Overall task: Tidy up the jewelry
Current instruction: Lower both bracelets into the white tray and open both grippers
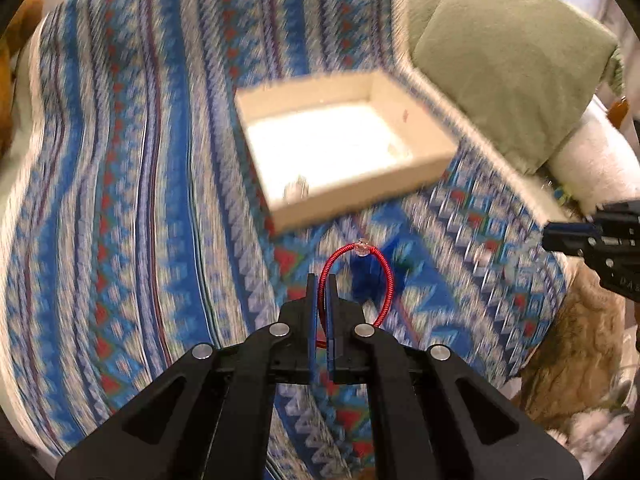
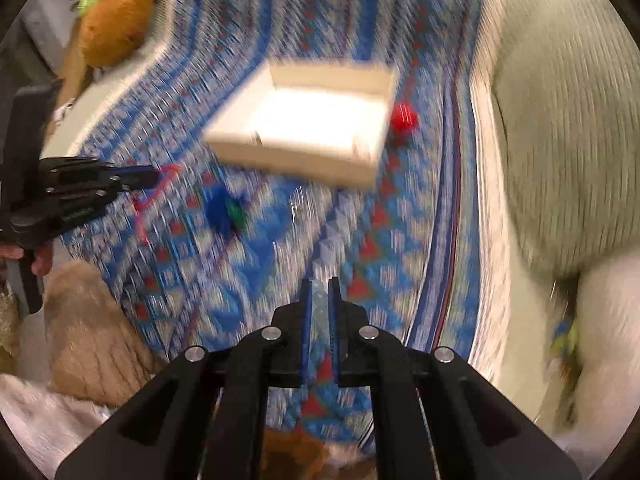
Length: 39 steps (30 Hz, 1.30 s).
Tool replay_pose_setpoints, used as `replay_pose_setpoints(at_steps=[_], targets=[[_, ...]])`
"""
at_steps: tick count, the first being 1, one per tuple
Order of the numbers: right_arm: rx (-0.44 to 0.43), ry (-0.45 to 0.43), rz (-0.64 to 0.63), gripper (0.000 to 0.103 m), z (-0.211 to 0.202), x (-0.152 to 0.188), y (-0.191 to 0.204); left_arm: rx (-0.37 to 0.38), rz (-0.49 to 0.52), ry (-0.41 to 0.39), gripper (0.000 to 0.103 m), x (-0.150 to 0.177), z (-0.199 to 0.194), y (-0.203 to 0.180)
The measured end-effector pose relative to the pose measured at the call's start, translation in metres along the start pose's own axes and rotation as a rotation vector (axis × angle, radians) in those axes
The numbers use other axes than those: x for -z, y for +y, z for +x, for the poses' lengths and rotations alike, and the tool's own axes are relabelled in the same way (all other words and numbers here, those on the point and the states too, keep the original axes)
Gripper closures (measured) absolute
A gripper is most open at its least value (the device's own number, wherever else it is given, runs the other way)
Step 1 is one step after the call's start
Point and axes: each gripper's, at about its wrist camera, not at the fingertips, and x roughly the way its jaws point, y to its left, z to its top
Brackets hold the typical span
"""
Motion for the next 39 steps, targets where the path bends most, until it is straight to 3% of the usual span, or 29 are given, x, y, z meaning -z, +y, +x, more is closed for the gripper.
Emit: replay_pose_setpoints(at_steps=[3, 7, 11, 16, 18, 20, 21, 23, 25, 26, 31, 39], targets=[[0.026, -0.080, -0.073, 0.094, -0.003, -0.050, 0.003, -0.010, 0.045, -0.042, 0.099, -0.037, 0.002, -0.002], [0.034, -0.111, -0.117, 0.094, 0.018, -0.100, 0.004, -0.028, 0.084, -0.029, 0.099, -0.074, 0.026, -0.002], [0.042, -0.079, -0.118, 0.094, 0.060, -0.137, 0.001, -0.047, 0.096, 0.024, 0.099, -0.094, 0.062, 0.003], [0.062, -0.039, -0.118, 0.094, 0.093, -0.153, -0.003, -0.058, 0.101, 0.074, 0.099, -0.100, 0.091, 0.010], [0.071, -0.033, -0.112, 0.094, 0.099, -0.157, -0.007, -0.076, 0.104, 0.071, 0.090, -0.100, 0.096, 0.013], [0.079, -0.040, -0.103, 0.093, 0.098, -0.158, -0.012, -0.093, 0.102, 0.073, 0.053, -0.100, 0.097, 0.017], [0.078, -0.047, -0.099, 0.092, 0.095, -0.158, -0.013, -0.115, 0.099, 0.065, 0.046, -0.099, 0.095, 0.018], [0.093, -0.075, -0.089, 0.072, 0.082, -0.154, -0.016, -0.124, 0.097, 0.053, 0.042, -0.096, 0.086, 0.020], [0.109, -0.106, -0.082, 0.063, 0.067, -0.147, -0.017, -0.129, 0.091, 0.027, 0.036, -0.092, 0.071, 0.021], [0.114, -0.119, -0.081, 0.063, 0.058, -0.141, -0.018, -0.142, 0.090, 0.004, 0.029, -0.088, 0.060, 0.021], [0.120, -0.131, -0.085, 0.063, 0.029, -0.101, -0.014, -0.120, 0.099, -0.052, 0.027, -0.060, 0.022, 0.011], [0.088, -0.002, -0.050, 0.063, 0.039, -0.021, -0.008, -0.058, 0.107, 0.006, 0.024, -0.002, 0.020, -0.017]])
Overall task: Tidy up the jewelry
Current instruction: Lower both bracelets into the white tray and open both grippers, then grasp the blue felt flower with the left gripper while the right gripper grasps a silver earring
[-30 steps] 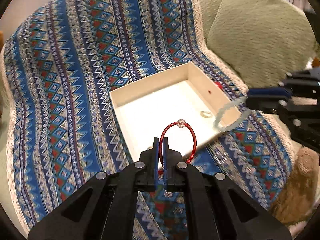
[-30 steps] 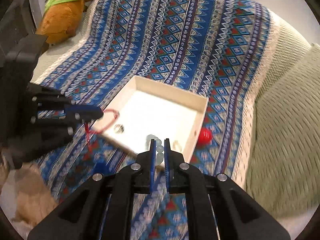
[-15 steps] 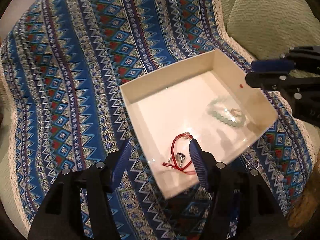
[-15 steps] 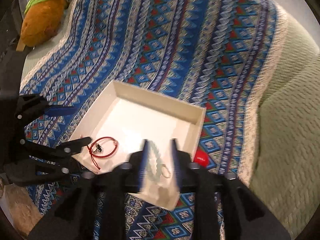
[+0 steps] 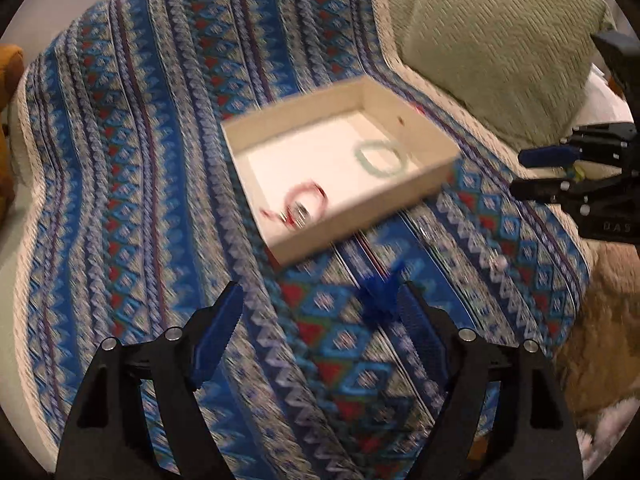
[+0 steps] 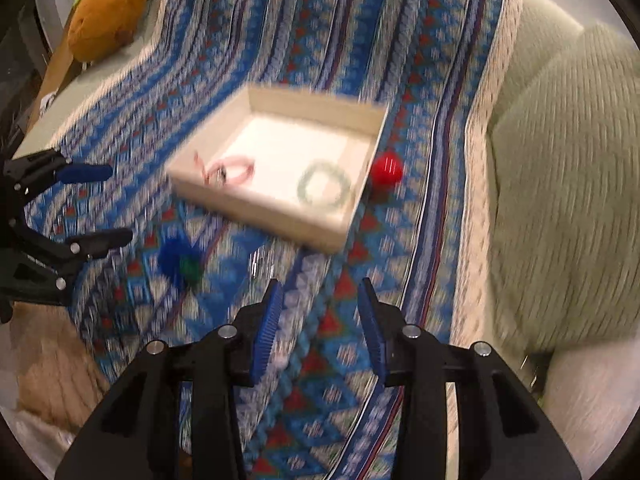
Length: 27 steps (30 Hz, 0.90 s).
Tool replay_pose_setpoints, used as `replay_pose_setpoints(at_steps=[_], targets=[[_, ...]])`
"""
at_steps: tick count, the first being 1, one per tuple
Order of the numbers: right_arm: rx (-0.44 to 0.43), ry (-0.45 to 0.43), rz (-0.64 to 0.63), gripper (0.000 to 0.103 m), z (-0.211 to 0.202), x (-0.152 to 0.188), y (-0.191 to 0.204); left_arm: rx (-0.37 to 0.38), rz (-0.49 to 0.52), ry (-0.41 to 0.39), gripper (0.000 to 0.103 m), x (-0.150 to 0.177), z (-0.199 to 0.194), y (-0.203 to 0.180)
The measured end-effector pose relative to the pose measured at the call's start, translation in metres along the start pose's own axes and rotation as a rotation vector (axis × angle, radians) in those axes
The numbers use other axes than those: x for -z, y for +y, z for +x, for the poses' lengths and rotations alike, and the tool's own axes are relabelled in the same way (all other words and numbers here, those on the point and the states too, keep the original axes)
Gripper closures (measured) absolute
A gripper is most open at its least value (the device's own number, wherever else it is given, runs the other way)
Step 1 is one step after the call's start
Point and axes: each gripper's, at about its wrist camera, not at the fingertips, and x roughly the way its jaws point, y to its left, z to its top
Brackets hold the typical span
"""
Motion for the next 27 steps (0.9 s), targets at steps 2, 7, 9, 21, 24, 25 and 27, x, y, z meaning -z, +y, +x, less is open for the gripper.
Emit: replay_pose_setpoints(at_steps=[2, 7, 9, 21, 24, 25, 27], targets=[[-0.015, 0.030, 0.018, 0.063, 0.007, 0.013, 0.002, 0.014, -0.015, 0.023, 0.024, 0.009, 0.010, -0.005], [-0.027, 0.090, 0.059, 0.063, 0.025, 0.036, 0.007, 0.034, -0.044, 0.053, 0.024, 0.017, 0.030, -0.014], [-0.037, 0.105, 0.064, 0.063, 0.031, 0.040, 0.010, 0.047, -0.051, 0.059, 0.024, 0.015, 0.037, -0.017], [-0.035, 0.146, 0.064, 0.063, 0.058, 0.033, 0.012, 0.060, -0.076, 0.114, 0.024, 0.006, 0.071, -0.021], [-0.025, 0.147, 0.062, 0.067, 0.059, 0.034, 0.012, 0.078, -0.089, 0.141, 0.038, 0.006, 0.078, -0.019], [-0.019, 0.147, 0.061, 0.072, 0.060, 0.034, 0.011, 0.076, -0.089, 0.138, 0.039, 0.006, 0.078, -0.019], [-0.012, 0.145, 0.065, 0.083, 0.060, 0.034, 0.009, 0.077, -0.083, 0.135, 0.051, 0.006, 0.079, -0.021]])
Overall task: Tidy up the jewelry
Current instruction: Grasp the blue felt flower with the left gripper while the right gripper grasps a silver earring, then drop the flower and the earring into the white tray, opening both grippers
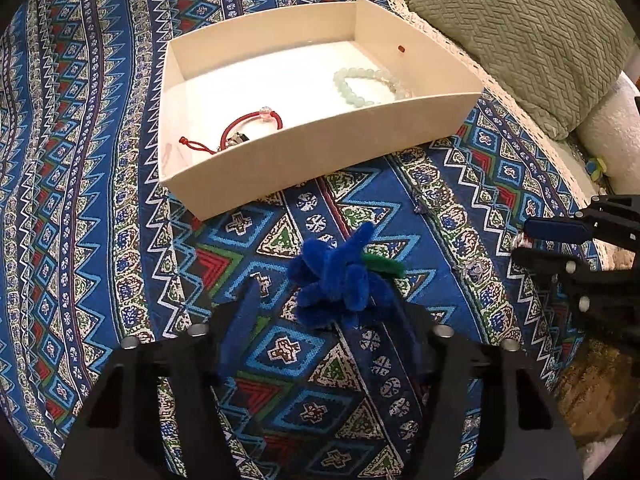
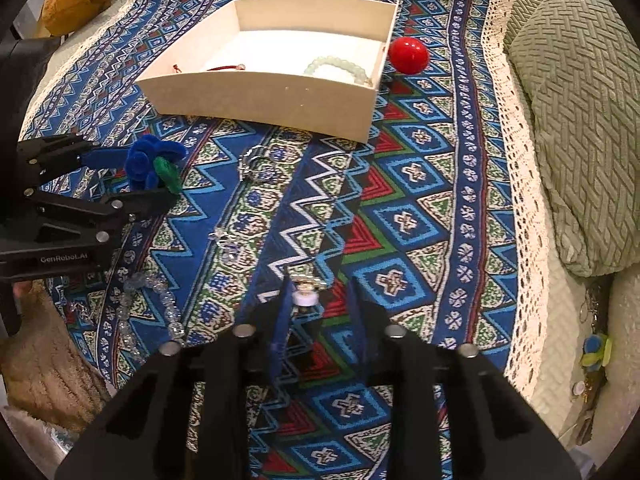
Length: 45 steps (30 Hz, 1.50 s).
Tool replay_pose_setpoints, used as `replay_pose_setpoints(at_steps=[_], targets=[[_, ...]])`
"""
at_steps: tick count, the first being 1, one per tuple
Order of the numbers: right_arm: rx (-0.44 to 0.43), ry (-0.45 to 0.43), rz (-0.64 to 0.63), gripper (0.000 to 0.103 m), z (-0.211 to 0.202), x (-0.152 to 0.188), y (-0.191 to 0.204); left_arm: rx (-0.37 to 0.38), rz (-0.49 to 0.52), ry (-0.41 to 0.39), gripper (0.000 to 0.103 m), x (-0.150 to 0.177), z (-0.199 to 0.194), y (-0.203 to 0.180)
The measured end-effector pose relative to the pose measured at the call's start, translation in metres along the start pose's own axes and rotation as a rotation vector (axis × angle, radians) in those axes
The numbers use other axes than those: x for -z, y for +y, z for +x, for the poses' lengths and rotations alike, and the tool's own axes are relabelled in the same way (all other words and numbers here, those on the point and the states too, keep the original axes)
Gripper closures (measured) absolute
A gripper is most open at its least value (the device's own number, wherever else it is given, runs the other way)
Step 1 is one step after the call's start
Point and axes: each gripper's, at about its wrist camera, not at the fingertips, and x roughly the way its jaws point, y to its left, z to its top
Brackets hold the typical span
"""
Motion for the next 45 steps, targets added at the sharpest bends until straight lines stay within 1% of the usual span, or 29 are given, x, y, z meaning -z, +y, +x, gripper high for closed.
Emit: replay_pose_setpoints(at_steps=[1, 5, 9, 16, 22, 25, 28, 31, 37, 41, 45], targets=[[-0.002, 0.000, 0.003, 0.085, 0.000, 0.001, -0.001, 0.014, 0.000, -0.002, 0.064, -0.001, -0.001, 0.000], [-0.003, -0.002, -0.001, 0.085, -0.002, 0.001, -0.002, 0.029, -0.009, 0.005, 0.069, -0.001, -0.003, 0.003], [-0.011, -0.003, 0.006, 0.086, -0.006, 0.002, -0.005, 0.047, -0.016, 0.000, 0.069, 0.003, -0.015, 0.005], [-0.017, -0.033, 0.016, 0.086, -0.026, 0.007, -0.010, 0.049, 0.009, -0.064, 0.069, 0.005, -0.054, 0.003], [-0.036, -0.087, 0.049, 0.085, -0.051, 0.005, -0.025, 0.022, 0.031, -0.141, 0.069, -0.015, -0.086, 0.011], [-0.037, -0.119, 0.044, 0.085, -0.064, -0.001, -0.027, 0.002, 0.042, -0.159, 0.069, -0.030, -0.091, 0.016], [-0.040, -0.150, 0.029, 0.085, -0.076, -0.014, -0.030, -0.016, 0.054, -0.164, 0.069, -0.043, -0.093, 0.018], [-0.025, -0.183, 0.005, 0.085, -0.084, -0.028, -0.028, -0.046, 0.059, -0.163, 0.069, -0.055, -0.086, 0.021], [-0.026, -0.240, -0.038, 0.085, -0.089, -0.072, -0.018, -0.027, 0.077, -0.134, 0.069, -0.078, -0.068, 0.025], [-0.037, -0.241, -0.084, 0.085, -0.078, -0.107, -0.014, -0.008, 0.072, -0.100, 0.069, -0.096, -0.051, 0.028], [-0.034, -0.211, -0.119, 0.085, -0.057, -0.138, -0.009, -0.007, 0.083, -0.064, 0.069, -0.111, -0.033, 0.029]])
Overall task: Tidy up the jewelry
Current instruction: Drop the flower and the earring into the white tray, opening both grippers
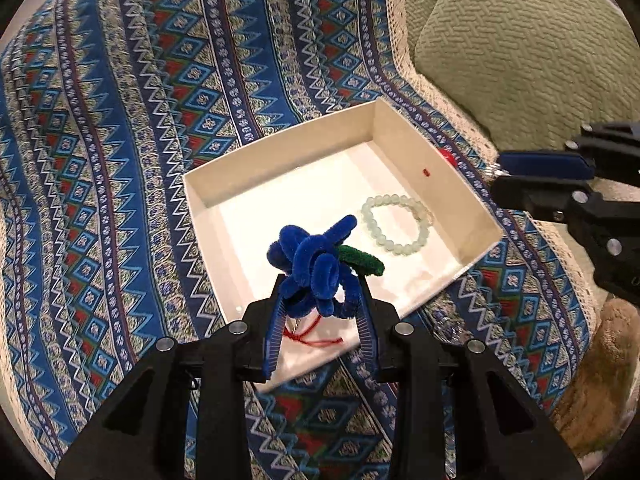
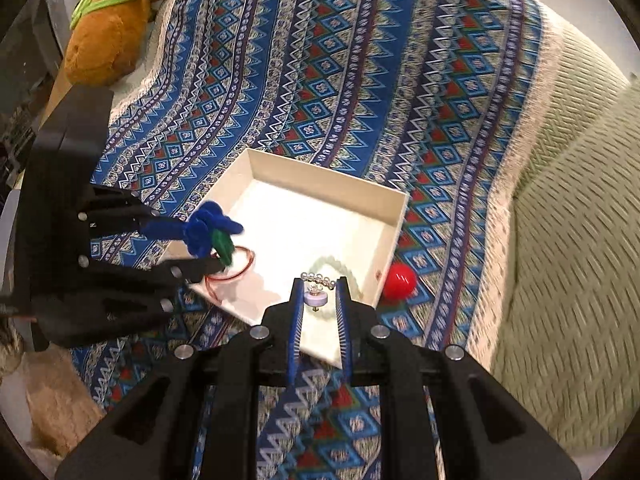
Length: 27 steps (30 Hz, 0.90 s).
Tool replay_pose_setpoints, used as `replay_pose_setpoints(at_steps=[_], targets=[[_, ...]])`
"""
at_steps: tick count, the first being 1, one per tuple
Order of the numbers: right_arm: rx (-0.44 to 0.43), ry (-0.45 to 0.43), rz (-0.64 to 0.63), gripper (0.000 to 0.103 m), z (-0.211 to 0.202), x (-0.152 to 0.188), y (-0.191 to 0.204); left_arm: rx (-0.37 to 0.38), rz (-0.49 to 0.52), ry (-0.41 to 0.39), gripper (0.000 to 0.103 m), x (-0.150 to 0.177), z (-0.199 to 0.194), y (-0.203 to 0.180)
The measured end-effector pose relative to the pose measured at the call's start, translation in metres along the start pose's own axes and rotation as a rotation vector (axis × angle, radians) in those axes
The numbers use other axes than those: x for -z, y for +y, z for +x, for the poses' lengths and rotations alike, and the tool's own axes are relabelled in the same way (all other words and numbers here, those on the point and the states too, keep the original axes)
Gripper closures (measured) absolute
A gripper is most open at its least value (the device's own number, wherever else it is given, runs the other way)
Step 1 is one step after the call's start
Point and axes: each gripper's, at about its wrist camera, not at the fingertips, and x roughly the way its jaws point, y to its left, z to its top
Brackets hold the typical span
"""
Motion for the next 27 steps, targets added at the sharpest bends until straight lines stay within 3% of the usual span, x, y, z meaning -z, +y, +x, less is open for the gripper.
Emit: replay_pose_setpoints(at_steps=[6, 15, 18, 19, 20, 23, 27], targets=[[-0.006, 0.028, -0.016, 0.085, 0.030, -0.018, -0.002, -0.008, 0.011, 0.017, 0.070, -0.009, 0.015, 0.010], [-0.002, 0.047, -0.021, 0.085, 0.047, -0.029, -0.008, -0.020, 0.000, 0.028, 0.061, -0.011, 0.030, 0.026], [0.006, 0.041, -0.020, 0.083, 0.048, -0.031, -0.010, -0.045, 0.000, 0.016, 0.035, -0.013, 0.029, 0.028], [0.011, 0.042, -0.023, 0.069, 0.048, -0.032, -0.011, -0.056, -0.001, 0.008, 0.031, -0.014, 0.028, 0.029], [0.017, 0.037, -0.020, 0.059, 0.046, -0.032, -0.012, -0.059, -0.002, 0.005, 0.029, -0.014, 0.026, 0.029], [0.029, 0.017, -0.018, 0.059, 0.032, -0.029, -0.013, -0.089, -0.007, -0.018, 0.019, -0.013, 0.012, 0.028], [0.039, -0.017, -0.004, 0.059, -0.001, -0.014, -0.015, -0.102, -0.013, -0.078, 0.018, -0.001, -0.028, 0.027]])
